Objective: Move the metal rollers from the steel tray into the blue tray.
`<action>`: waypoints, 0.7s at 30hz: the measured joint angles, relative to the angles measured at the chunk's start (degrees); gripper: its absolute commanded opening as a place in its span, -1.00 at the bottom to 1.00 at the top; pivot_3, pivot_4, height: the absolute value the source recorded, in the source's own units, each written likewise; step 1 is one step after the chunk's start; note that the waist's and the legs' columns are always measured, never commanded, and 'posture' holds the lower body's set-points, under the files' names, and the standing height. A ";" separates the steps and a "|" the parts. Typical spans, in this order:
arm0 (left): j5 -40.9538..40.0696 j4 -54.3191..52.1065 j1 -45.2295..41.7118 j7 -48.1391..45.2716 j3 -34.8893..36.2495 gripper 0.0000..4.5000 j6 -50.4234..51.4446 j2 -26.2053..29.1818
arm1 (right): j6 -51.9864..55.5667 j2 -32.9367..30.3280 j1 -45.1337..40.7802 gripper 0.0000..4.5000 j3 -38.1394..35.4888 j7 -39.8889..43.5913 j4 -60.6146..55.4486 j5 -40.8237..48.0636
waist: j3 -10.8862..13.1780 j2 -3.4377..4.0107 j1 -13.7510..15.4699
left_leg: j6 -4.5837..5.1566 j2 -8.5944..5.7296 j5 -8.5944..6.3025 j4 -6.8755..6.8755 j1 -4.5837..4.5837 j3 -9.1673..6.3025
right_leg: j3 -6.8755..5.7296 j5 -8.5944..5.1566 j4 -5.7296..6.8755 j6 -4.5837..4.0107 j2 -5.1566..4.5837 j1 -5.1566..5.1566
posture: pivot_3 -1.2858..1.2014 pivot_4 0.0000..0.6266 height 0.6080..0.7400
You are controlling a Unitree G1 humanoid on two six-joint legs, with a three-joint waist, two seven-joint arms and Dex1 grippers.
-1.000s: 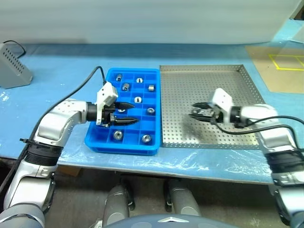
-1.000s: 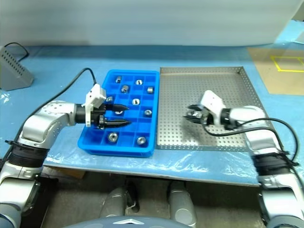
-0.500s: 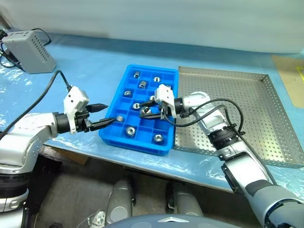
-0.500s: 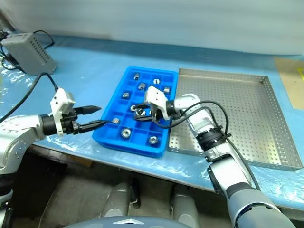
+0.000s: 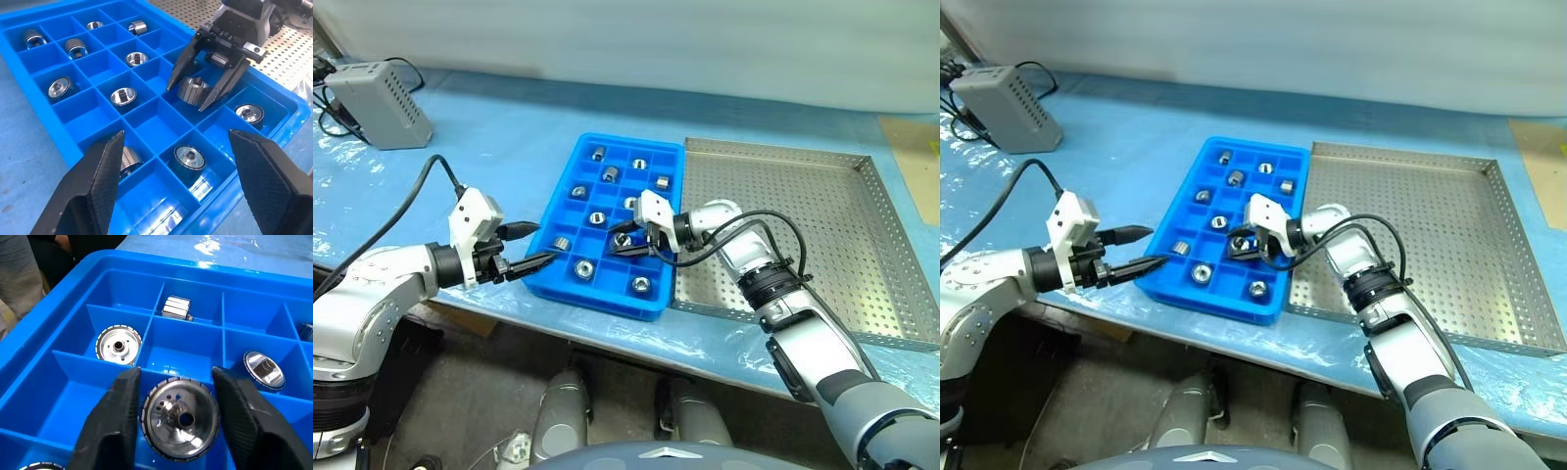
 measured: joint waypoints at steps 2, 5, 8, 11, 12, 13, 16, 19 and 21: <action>-0.06 0.63 -1.08 -0.07 -0.59 0.60 -0.04 0.00 | 1.52 0.16 0.50 0.43 -0.52 -0.79 -0.99 0.22 | 0.00 0.00 -0.21 | 0.00 -0.01 0.00 0.00 -0.01 0.00 | 0.00 0.00 -0.01 0.00 0.00 0.00 | 0.04 -0.52 1.00; -0.05 1.77 -2.74 -0.30 -2.22 0.60 -0.11 -0.28 | 2.54 0.05 1.26 0.43 -1.57 -2.31 -2.43 0.26 | 0.00 -0.01 -0.32 | 0.00 -0.01 0.00 0.01 0.00 0.00 | 0.00 0.00 0.00 0.00 0.00 0.00 | 0.01 -0.52 1.00; -0.04 3.13 -4.80 -0.71 -3.72 0.60 -0.46 -1.02 | 3.38 -0.87 1.46 0.43 -3.35 -4.09 -3.87 0.34 | -0.01 -0.01 -0.28 | -0.02 -0.01 0.01 0.03 0.02 0.00 | 0.00 0.00 0.02 0.00 0.00 0.02 | 0.01 -0.52 1.00; 0.49 6.28 -8.07 -0.90 -4.89 0.60 -1.67 -2.50 | 5.57 -2.77 1.97 0.43 -6.54 -6.26 -7.36 1.33 | -0.01 -0.02 -0.17 | -0.04 -0.02 0.03 0.03 0.02 0.00 | 0.01 0.01 0.04 0.00 0.00 0.03 | -0.05 -0.52 1.00; 1.09 7.65 -9.54 -0.78 -5.29 0.60 -2.32 -3.09 | 6.30 -3.55 2.09 0.43 -7.81 -7.19 -8.59 1.86 | -0.02 -0.04 -0.19 | -0.04 -0.02 0.04 0.03 0.03 0.00 | 0.01 0.01 0.05 0.00 0.00 0.04 | -0.07 -0.52 1.00; 1.69 8.92 -10.77 -0.74 -5.95 0.60 -2.83 -3.60 | 6.98 -4.33 2.27 0.43 -8.78 -7.87 -9.61 2.18 | -0.02 -0.03 -0.28 | -0.05 -0.03 0.04 0.04 0.04 0.00 | 0.02 0.01 0.06 0.00 -0.01 0.05 | -0.09 -0.52 1.00; 3.84 12.72 -14.58 -1.26 -9.48 0.60 -5.22 -6.14 | 9.53 -7.51 3.98 0.43 -12.89 -10.91 -13.47 3.27 | -0.04 -0.06 -0.49 | -0.02 -0.06 0.03 0.06 0.04 0.02 | 0.06 0.01 0.02 0.00 -0.01 0.09 | -0.12 -0.52 1.00; 5.79 17.42 -18.53 -2.41 -13.33 0.60 -8.02 -10.02 | 14.12 -9.89 8.38 0.43 -18.29 -14.58 -19.42 5.81 | -0.04 -0.06 -0.72 | -0.01 -0.05 0.03 0.04 0.02 0.03 | 0.07 0.01 -0.01 0.00 0.02 0.07 | -0.15 -0.52 1.00; 7.27 21.08 -21.20 -2.57 -15.00 0.60 -9.94 -12.48 | 18.97 -9.87 11.50 0.43 -22.56 -17.49 -24.35 9.65 | -0.04 -0.07 -1.32 | 0.00 -0.02 0.03 0.03 0.01 0.03 | 0.09 0.01 -0.01 -0.01 0.07 0.04 | -0.17 -0.52 1.00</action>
